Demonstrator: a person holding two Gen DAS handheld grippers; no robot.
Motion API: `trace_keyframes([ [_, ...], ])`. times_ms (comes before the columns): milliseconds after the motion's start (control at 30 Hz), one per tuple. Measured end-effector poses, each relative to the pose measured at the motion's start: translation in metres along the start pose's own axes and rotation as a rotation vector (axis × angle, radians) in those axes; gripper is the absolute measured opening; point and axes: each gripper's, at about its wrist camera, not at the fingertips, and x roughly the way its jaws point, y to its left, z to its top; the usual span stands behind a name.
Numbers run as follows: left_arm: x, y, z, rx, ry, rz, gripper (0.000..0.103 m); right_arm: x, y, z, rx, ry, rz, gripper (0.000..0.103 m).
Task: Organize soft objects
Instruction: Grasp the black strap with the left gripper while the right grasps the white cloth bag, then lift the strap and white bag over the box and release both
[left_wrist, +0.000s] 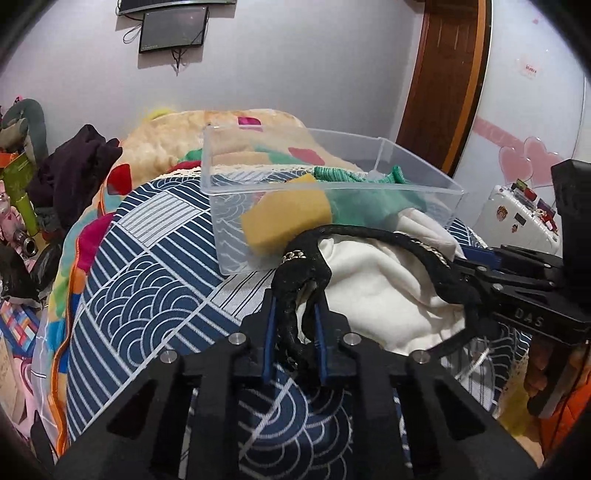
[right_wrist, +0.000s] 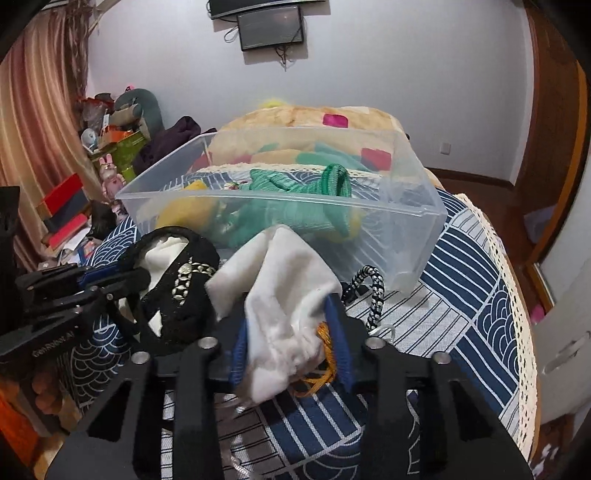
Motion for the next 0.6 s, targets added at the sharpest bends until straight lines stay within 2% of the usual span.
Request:
trace_keyframes([
  [67, -0.009, -0.001, -0.001, 0.002, -0.015, 0.001, 0.016, -0.002, 0.001, -0.001, -0.006, -0.008, 0.001, 0.022],
  [167, -0.024, -0.003, 0.000, 0.007, -0.046, 0.004, 0.016, -0.007, 0.000, -0.001, -0.009, -0.022, 0.000, 0.017],
  [600, -0.072, 0.000, 0.035, -0.009, -0.193, -0.011, 0.015, -0.051, -0.007, 0.012, 0.017, -0.158, -0.003, 0.016],
])
